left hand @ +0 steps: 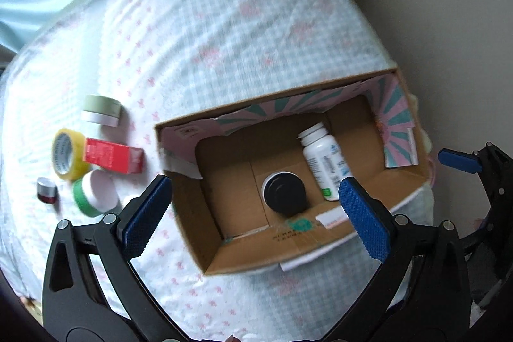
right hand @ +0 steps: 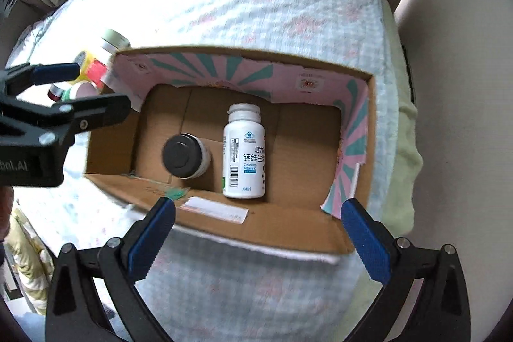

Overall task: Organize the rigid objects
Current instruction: 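Lower both items into the box and open both tools, then withdraw both tools back toward the remaining items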

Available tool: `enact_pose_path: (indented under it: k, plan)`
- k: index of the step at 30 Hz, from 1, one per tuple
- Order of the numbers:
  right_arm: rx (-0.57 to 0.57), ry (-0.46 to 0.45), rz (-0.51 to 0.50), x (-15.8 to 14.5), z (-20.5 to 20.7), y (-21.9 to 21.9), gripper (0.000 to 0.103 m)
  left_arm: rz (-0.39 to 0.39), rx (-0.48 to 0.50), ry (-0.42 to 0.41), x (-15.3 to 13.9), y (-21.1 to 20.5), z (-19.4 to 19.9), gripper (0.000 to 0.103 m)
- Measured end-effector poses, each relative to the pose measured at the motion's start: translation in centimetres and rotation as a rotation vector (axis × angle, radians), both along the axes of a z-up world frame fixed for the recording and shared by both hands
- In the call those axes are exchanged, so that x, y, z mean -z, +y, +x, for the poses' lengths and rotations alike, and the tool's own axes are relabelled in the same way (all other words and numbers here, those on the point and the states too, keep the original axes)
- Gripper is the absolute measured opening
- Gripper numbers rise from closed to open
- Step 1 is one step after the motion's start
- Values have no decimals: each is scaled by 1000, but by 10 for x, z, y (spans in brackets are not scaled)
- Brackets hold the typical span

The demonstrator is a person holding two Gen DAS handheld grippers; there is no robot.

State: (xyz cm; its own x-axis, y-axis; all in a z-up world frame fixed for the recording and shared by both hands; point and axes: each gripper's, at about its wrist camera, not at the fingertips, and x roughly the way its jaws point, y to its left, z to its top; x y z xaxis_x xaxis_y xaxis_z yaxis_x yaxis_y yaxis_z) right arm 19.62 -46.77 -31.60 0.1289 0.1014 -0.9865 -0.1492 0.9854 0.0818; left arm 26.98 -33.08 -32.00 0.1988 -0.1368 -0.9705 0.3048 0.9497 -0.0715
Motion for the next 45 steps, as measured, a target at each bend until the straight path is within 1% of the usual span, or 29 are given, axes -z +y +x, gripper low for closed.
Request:
enact_pose_path:
  k: [4, 7, 12, 16, 19, 22, 25, 29, 32, 35, 36, 39, 41, 45]
  plan:
    - [-1, -52, -10, -38, -6, 9, 103, -26, -8, -56, -41, 12, -19, 103]
    - [-6, -104, -19, -69, -15, 21, 103, -33, -2, -113, -76, 24, -41, 103]
    - [6, -191, -62, -109, -34, 45, 103, -39, -16, -172, -117, 56, -76, 103]
    - [57, -247, -23, -134, -53, 59, 103, -25, -30, -228, -144, 96, -107, 103]
    - [92, -267, -6, -147, -67, 72, 103, -24, -54, -252, -154, 128, -123, 103]
    - [112, -296, 7, -158, -81, 92, 103, -26, -79, -276, -162, 172, -135, 103]
    - [120, -315, 6, -164, -92, 118, 103, -23, -98, -280, -164, 217, -140, 103]
    - [136, -321, 5, -168, -96, 167, 103, -45, -112, -270, -161, 278, -139, 103]
    - [158, -311, 20, -165, -91, 204, 103, -46, -112, -261, -156, 321, -135, 103]
    - [176, -308, 38, -160, -84, 243, 103, -66, -114, -260, -153, 371, -128, 103]
    - [181, -310, 38, -159, -82, 253, 103, -68, -115, -258, -151, 381, -125, 103]
    - [201, -323, 45, -155, -72, 289, 103, -79, -121, -227, -141, 423, -110, 103]
    - [210, -327, 59, -150, -64, 311, 103, -79, -125, -194, -129, 451, -98, 103]
    - [197, -310, 53, -133, -44, 343, 103, -59, -122, -146, -101, 484, -74, 103]
